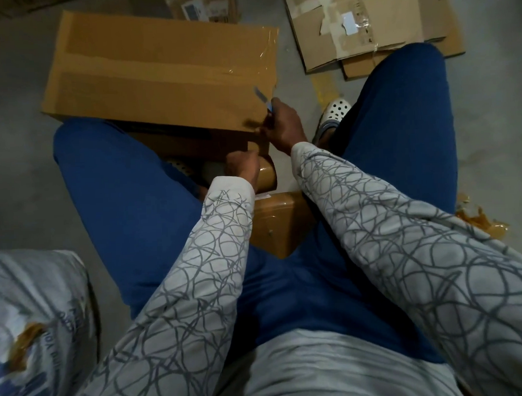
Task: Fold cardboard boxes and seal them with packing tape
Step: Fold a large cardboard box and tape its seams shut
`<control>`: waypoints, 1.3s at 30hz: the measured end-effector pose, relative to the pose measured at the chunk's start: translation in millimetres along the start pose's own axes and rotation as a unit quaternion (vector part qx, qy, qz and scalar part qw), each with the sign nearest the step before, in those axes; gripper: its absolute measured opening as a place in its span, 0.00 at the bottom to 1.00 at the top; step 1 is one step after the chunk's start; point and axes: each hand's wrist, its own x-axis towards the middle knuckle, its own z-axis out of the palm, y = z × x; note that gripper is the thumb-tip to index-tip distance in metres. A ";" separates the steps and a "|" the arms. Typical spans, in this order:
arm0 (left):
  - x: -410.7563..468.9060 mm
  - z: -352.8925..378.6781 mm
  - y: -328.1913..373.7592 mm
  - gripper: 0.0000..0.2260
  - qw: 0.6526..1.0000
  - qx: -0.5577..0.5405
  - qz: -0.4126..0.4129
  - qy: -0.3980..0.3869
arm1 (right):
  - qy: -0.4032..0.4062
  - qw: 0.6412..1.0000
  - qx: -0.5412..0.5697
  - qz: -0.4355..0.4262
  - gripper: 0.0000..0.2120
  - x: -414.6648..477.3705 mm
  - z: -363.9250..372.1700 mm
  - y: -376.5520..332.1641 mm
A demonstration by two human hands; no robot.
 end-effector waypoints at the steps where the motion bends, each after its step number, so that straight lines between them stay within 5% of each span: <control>1: 1.0 -0.1 -0.1 0.14 1.000 -0.004 -0.005 -0.002 | -0.002 1.000 -0.008 -0.020 0.21 2.7 -1.3 3.9; 7: 2.0 6.0 3.4 0.14 1.000 -0.012 -0.020 -0.009 | -0.080 0.992 -0.068 -0.064 0.21 8.8 -13.6 7.3; 13: 5.6 8.9 1.7 0.14 1.000 0.005 -0.020 -0.009 | -0.070 0.988 -0.099 -0.093 0.07 7.2 -7.6 6.3; 18: 6.7 3.3 2.7 0.13 1.000 0.007 -0.007 -0.011 | -0.147 0.980 -0.126 -0.035 0.19 13.6 -21.3 -6.8; 23: -0.1 -6.0 3.4 0.10 0.999 -0.014 0.014 -0.026 | -0.096 0.981 -0.158 -0.053 0.08 -1.7 -17.9 -12.4; 33: -22.7 -19.2 15.0 0.10 0.997 -0.050 0.048 -0.031 | -0.102 0.991 -0.034 0.083 0.21 -32.9 -31.7 -18.5; 39: -34.3 -12.8 14.2 0.05 0.993 -0.076 0.067 -0.053 | -0.101 0.965 0.156 0.183 0.12 -56.5 -30.5 -19.2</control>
